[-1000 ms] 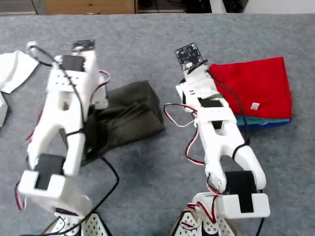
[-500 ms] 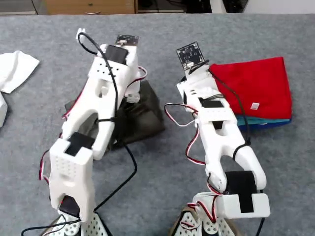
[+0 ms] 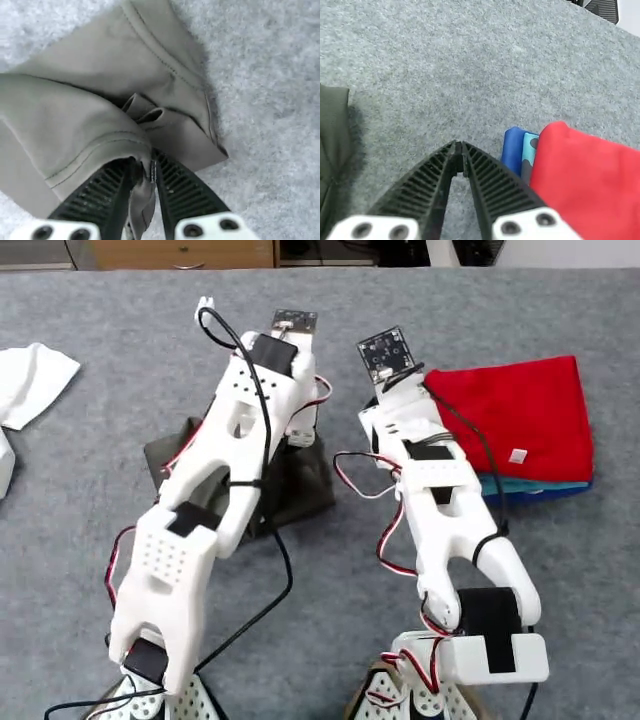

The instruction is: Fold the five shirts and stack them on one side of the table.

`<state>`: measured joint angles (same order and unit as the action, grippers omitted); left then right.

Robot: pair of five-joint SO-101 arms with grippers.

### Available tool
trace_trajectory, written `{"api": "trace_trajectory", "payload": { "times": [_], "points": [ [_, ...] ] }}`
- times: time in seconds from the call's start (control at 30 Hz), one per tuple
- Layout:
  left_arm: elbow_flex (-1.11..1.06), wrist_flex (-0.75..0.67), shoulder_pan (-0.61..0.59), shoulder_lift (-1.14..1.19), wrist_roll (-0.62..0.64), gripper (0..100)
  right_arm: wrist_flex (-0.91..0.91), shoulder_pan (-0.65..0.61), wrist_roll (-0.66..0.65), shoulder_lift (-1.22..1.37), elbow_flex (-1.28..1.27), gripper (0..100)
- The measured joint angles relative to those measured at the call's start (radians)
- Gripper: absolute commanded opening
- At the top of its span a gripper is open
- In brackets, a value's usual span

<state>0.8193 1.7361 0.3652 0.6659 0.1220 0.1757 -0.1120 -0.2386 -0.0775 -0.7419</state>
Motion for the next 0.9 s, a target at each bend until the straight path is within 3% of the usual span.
{"api": "trace_trajectory", "payload": {
  "times": [0.37, 0.57, 0.9],
  "points": [
    [0.198, 0.002, -0.002, 0.143, 0.002, 2, 0.0, 0.0, 0.0, 0.0, 0.0, 0.2],
    [0.216, 0.003, -0.002, 0.146, 0.008, 19, 0.0, 0.0, 0.0, 0.0, 0.0, 0.2],
    [0.23, 0.011, -0.051, 0.133, 0.074, 17, 0.0, 0.0, 0.0, 0.0, 0.0, 0.2]
  ]
}}
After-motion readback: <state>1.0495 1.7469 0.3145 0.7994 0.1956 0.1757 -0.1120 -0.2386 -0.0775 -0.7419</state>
